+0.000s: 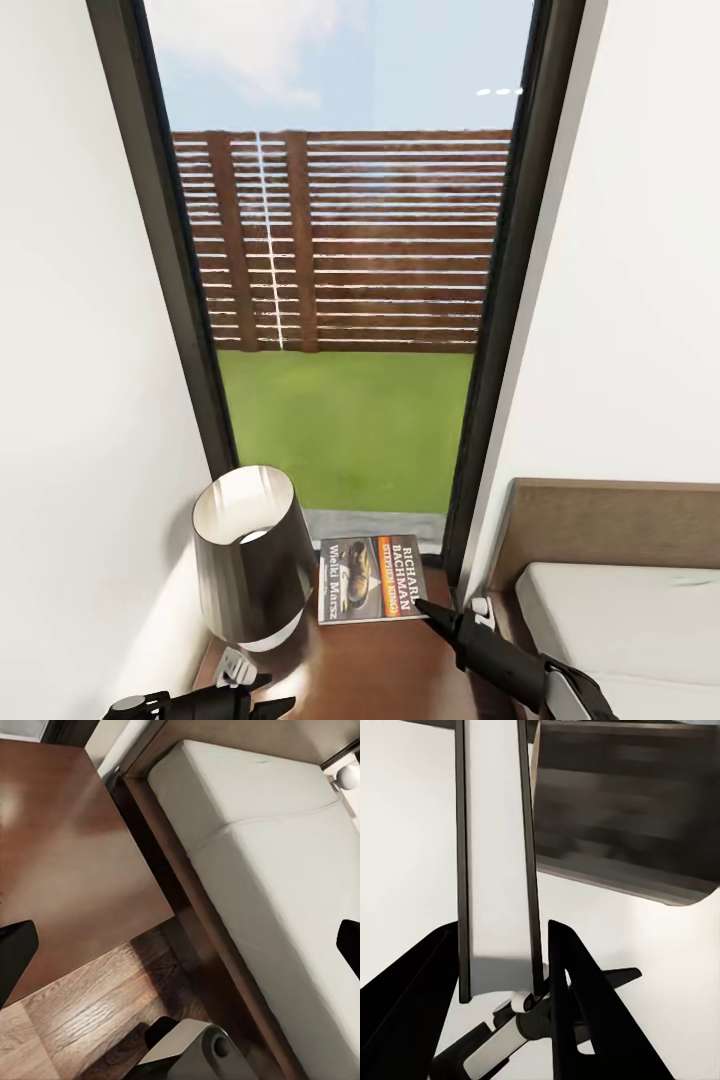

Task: In the bedroom, move the book from the bed onto either nightstand, and place the two sandals side by side next to the bed.

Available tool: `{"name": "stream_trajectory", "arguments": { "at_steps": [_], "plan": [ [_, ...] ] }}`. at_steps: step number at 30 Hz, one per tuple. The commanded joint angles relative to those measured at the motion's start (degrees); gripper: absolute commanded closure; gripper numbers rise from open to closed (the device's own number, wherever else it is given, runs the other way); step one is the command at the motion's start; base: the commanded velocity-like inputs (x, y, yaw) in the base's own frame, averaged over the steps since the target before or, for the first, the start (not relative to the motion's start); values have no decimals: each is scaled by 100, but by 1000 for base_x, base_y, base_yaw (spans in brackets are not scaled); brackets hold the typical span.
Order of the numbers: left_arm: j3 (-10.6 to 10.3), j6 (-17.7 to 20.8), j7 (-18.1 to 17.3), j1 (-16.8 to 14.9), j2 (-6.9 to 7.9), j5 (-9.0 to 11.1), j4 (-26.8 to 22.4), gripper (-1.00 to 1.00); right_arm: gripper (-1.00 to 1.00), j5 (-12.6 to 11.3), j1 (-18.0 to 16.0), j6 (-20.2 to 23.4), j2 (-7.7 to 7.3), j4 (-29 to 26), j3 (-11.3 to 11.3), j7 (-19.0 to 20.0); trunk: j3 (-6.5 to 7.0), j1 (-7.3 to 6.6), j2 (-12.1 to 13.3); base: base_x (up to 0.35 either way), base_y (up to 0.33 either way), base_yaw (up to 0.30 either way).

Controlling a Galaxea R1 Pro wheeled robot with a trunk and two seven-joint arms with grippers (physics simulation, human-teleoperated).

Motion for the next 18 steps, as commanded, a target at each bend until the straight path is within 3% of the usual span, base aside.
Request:
{"name": "stream_trajectory", "arguments": {
  "at_steps": [1, 8, 14, 18],
  "plan": [
    [49, 6, -34, -6, -5, -53, -3, -100, 100, -50, -4, 33, -8, 0, 10, -8, -28, 24, -49, 0, 0, 0],
    [49, 6, -35, -6, -5, -53, -5, -100, 100, -50, -4, 29, -14, 15, -27, -39, -153, 178, -330, 0, 0, 0],
    [49, 6, -34, -6, -5, -53, -4, -100, 100, -66, -4, 25, -15, 23, -19, -774, -261, 310, -571, 0, 0, 0],
    [49, 6, -36, -6, -5, -53, -5, -100, 100, -85, -4, 27, -15, 20, -12, -914, -333, 397, -731, 0, 0, 0]
  ]
}}
